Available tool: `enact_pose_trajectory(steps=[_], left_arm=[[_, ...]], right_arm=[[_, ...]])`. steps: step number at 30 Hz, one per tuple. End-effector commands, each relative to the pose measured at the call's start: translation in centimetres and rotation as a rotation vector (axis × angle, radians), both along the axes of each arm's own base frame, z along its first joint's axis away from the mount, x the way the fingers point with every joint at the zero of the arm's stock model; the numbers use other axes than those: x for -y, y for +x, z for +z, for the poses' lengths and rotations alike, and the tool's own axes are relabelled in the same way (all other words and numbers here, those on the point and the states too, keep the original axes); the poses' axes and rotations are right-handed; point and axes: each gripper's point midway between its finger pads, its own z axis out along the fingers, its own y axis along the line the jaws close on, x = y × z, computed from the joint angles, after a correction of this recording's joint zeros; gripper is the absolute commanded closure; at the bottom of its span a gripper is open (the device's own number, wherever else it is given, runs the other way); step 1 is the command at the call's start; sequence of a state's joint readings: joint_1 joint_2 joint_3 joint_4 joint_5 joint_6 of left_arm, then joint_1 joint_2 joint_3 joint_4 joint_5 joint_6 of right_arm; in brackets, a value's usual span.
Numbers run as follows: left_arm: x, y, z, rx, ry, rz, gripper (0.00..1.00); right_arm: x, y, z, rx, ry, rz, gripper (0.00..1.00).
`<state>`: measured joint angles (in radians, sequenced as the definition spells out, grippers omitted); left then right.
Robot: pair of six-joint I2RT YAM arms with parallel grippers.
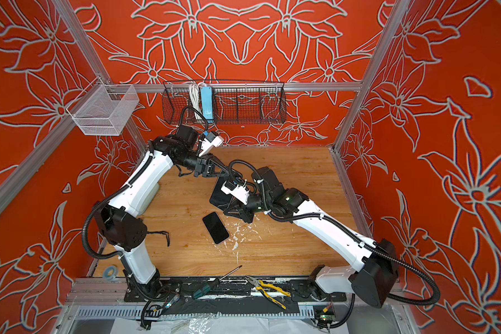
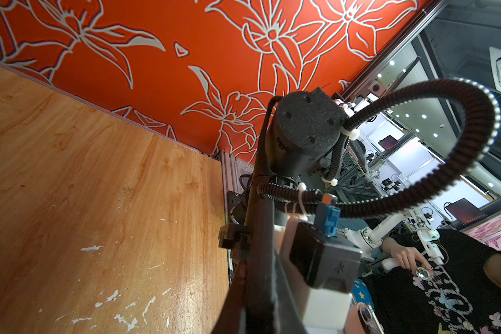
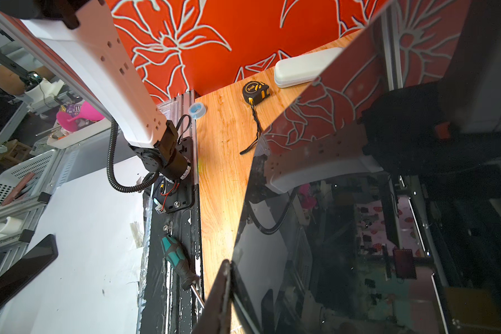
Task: Take the phone out of the phone case
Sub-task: Remove the phone case from the phone.
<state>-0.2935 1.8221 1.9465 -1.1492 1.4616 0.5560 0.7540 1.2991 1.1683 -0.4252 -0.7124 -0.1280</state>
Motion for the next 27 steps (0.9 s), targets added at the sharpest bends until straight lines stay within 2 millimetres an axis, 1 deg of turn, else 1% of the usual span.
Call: enact_pose_trajectory(steps=[1, 9, 19, 23, 27], left_arm=[[0.1, 0.6, 0.5, 0.069, -0.024, 0.004, 1.0], [0.2, 0.7, 0.3, 0.057, -0.04, -0.001, 1.0], [0.2, 0.8, 0.2, 0.057, -0.053, 0.003, 1.0], [0.2, 0.7, 0.4, 0.058, -0.057, 0.0, 1.0], [0.1, 0.5, 0.5, 0.055, -0.061, -0.002, 1.0]], right_arm=[[-1.5, -2.3, 3.1, 0.149, 0.06, 0.121, 0.89], [-2.4, -2.3, 3.4, 0.212, 0.044, 0.116, 0.9], [-2.8, -1.6, 2.9, 0.275, 0.008, 0.097, 0.91], [-2.7, -1.0, 2.6, 0.297, -0.007, 0.07, 0.91], [-2.3, 0.2, 1.9, 0.336, -0.032, 0.009, 0.92]])
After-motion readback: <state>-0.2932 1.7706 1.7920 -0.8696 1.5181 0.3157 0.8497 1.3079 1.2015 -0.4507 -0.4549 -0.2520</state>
